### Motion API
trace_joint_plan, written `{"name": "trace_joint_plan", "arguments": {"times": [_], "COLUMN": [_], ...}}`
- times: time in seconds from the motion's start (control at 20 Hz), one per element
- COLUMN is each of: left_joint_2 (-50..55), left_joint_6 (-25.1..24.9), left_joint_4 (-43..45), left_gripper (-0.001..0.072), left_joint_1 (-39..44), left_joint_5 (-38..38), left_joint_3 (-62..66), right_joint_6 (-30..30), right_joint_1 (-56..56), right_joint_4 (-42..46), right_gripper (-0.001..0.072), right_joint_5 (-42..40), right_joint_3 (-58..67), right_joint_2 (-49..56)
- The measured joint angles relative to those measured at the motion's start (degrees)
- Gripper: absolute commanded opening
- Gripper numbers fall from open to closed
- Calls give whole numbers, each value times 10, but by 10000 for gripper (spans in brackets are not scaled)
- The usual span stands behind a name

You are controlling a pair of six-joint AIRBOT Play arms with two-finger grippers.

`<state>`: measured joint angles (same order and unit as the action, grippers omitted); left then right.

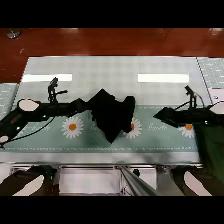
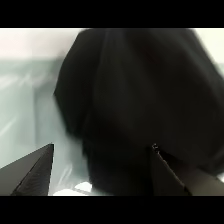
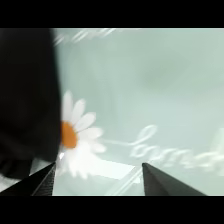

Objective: Fold the shirts.

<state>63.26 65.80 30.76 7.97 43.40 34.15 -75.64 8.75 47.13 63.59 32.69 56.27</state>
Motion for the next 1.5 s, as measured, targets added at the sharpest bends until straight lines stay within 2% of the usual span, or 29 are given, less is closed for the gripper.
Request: {"name": "trace_joint_plan", "arguments": {"times": [0.15, 0.2, 0.25, 0.65, 0.7, 0.75, 0.8, 0.95, 1.15, 1.5], "left_joint_2": [51, 66, 77, 107, 108, 108, 108, 102, 51, -63], "left_joint_6": [-56, -66, -74, -121, -123, -123, -123, -122, -116, -103], "left_joint_4": [-52, -63, -71, -90, -90, -91, -93, -101, -104, -137], "left_gripper": [697, 497, 36, 23, 23, 22, 22, 22, 22, 22], "left_joint_1": [0, 1, 1, 2, 2, 2, 2, 0, -34, -97], "left_joint_5": [-14, -16, -16, 42, 46, 51, 57, 77, 100, 102], "left_joint_3": [7, 11, 17, 59, 60, 61, 62, 69, 116, 308], "right_joint_6": [-14, -20, -21, -26, -26, -26, -26, -23, -22, -61], "right_joint_1": [-76, -103, -127, -276, -290, -302, -310, -314, -266, -167], "right_joint_4": [-38, -52, -68, -133, -137, -139, -140, -135, -81, 26], "right_gripper": [618, 618, 618, 607, 459, 216, 24, 20, 20, 19], "right_joint_5": [-47, -62, -74, -107, -108, -109, -111, -116, -72, 8], "right_joint_3": [-27, -31, -31, 29, 40, 49, 59, 96, 204, 578], "right_joint_2": [7, 17, 30, 169, 183, 195, 205, 221, 210, 160]}}
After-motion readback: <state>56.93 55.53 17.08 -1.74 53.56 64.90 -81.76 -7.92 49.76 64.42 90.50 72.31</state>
